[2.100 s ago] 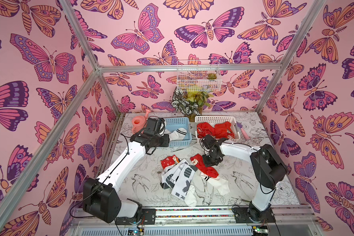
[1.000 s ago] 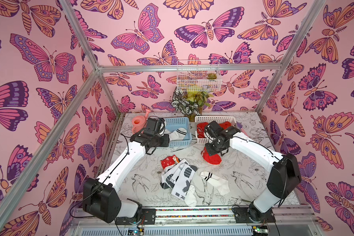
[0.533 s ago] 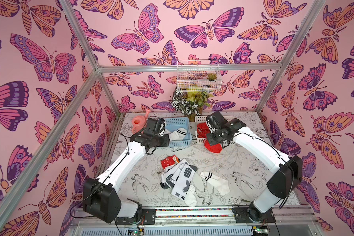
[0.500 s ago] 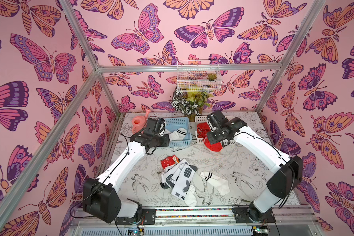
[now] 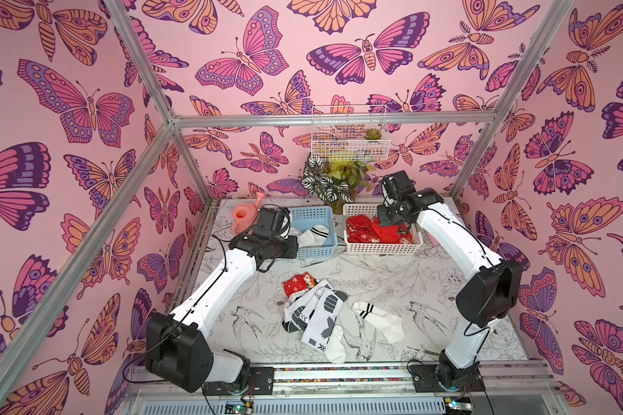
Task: Sort the socks into the basket by color
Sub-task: Place the sock in the bin.
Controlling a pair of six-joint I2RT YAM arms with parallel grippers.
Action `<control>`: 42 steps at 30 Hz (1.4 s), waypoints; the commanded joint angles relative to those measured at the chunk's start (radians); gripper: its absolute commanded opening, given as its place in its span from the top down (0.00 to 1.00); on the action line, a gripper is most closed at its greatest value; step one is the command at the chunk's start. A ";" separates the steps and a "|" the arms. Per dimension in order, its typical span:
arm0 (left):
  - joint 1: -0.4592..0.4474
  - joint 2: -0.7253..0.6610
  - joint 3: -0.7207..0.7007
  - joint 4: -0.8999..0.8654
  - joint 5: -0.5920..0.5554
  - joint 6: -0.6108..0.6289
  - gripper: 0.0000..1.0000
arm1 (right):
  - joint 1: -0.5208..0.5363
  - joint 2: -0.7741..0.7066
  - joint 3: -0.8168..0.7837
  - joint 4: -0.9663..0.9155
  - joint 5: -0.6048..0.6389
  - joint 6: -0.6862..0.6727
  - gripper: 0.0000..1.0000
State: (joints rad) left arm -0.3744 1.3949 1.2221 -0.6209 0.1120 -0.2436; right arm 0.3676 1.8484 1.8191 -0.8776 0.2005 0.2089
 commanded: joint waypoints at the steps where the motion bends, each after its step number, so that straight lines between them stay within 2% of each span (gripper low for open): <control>1: -0.006 -0.013 -0.015 0.006 0.000 0.012 0.63 | -0.036 0.037 0.040 0.040 -0.031 0.006 1.00; 11: -0.006 -0.004 -0.015 0.007 -0.003 0.016 0.63 | -0.087 0.120 0.085 0.090 -0.057 0.009 1.00; 20: -0.006 -0.004 -0.016 0.006 -0.008 0.017 0.63 | -0.107 0.173 0.039 0.191 -0.094 0.037 1.00; 42: -0.006 -0.002 -0.016 0.006 -0.009 0.018 0.63 | -0.134 0.275 0.021 0.151 -0.111 0.067 1.00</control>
State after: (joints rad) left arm -0.3744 1.3949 1.2217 -0.6209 0.1112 -0.2428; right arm 0.2420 2.0964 1.8465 -0.6998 0.0853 0.2623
